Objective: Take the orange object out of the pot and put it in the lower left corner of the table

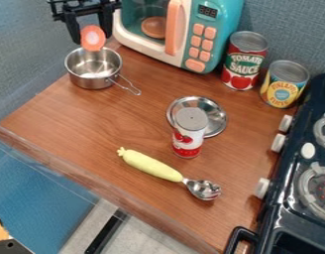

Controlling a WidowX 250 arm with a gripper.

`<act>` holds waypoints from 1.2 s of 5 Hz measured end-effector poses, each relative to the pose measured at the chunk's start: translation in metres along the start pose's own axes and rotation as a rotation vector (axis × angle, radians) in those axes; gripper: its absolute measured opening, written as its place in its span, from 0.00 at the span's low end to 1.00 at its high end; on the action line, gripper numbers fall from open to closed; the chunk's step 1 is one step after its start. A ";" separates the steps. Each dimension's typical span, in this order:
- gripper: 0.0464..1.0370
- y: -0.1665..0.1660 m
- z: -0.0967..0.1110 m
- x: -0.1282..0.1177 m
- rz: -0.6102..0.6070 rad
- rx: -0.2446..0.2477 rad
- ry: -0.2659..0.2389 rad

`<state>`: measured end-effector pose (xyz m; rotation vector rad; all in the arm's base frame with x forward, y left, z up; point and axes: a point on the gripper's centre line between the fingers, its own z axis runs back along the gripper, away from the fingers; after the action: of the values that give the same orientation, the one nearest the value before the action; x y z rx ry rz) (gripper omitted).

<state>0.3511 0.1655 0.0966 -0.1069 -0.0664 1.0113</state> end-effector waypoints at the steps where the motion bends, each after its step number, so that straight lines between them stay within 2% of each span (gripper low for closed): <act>1: 0.69 0.009 0.001 -0.030 -0.007 -0.038 0.026; 2: 0.69 0.024 -0.009 -0.063 -0.023 -0.039 0.012; 3: 0.69 0.039 -0.031 -0.079 0.068 -0.012 0.009; 4: 0.69 0.052 -0.057 -0.094 0.091 0.008 -0.012; 5: 0.69 0.054 -0.082 -0.102 0.096 0.043 -0.031; 6: 0.76 0.055 -0.093 -0.097 0.084 0.080 -0.061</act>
<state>0.2630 0.1067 -0.0032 -0.0062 -0.0776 1.1002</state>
